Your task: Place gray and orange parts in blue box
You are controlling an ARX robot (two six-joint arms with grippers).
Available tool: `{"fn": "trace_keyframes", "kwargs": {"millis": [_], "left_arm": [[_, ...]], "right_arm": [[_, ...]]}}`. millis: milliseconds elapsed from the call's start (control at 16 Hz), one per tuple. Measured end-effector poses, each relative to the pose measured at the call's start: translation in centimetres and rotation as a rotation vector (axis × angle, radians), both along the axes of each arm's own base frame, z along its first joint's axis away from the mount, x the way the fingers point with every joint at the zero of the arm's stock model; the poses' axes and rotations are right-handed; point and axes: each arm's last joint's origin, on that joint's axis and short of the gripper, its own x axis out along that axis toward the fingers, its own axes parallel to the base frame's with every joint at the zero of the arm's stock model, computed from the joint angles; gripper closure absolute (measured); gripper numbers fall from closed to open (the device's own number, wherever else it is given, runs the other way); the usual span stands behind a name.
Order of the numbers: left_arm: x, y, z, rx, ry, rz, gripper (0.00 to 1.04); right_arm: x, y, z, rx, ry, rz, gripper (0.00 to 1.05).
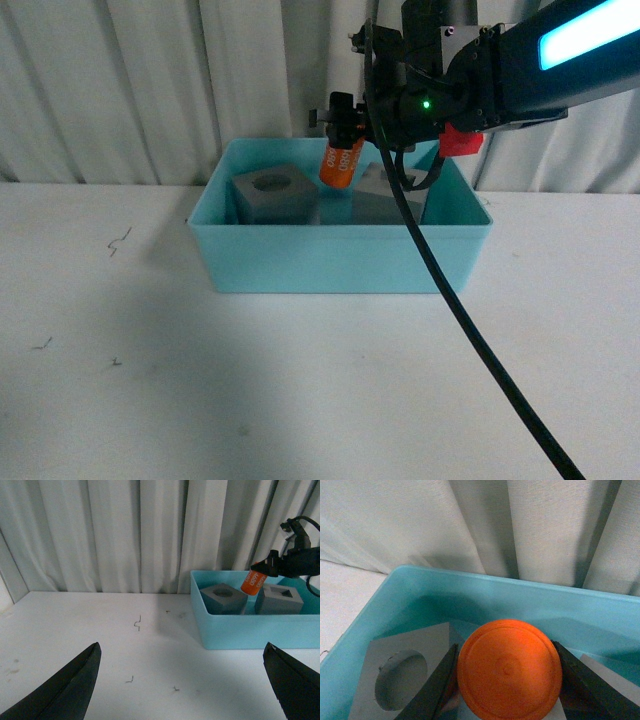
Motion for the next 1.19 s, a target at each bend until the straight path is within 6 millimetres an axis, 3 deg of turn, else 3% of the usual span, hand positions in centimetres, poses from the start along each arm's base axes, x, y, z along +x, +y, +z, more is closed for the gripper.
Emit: {"fn": "trace_keyframes", "kwargs": {"millis": [501,563,689,877,1064,1190], "left_arm": [[0.0,0.0,0.0,0.0,0.0,0.0,0.07],[0.0,0.0,0.0,0.0,0.0,0.0,0.07],[0.0,0.0,0.0,0.0,0.0,0.0,0.07],[0.0,0.0,0.0,0.0,0.0,0.0,0.07],[0.0,0.0,0.0,0.0,0.0,0.0,0.07],[0.0,0.0,0.0,0.0,0.0,0.0,0.07]], "right_arm": [[0.4,1.4,-2.8,-0.095,0.044,0.032,0.57],[0.5,1.3,-2.7,-0.098,0.012,0.028,0.29],[0.3,1.2,-2.4,-0.101,0.001,0.023,0.09],[-1.0,0.6,-1.9,-0.11,-0.032,0.018,0.07],[-3.3,-0.6,1.2,-0.137,-0.134,0.009,0.06],[-3.8,-1.0,2.1,-0.143,-0.159,0.005,0.06]]}}
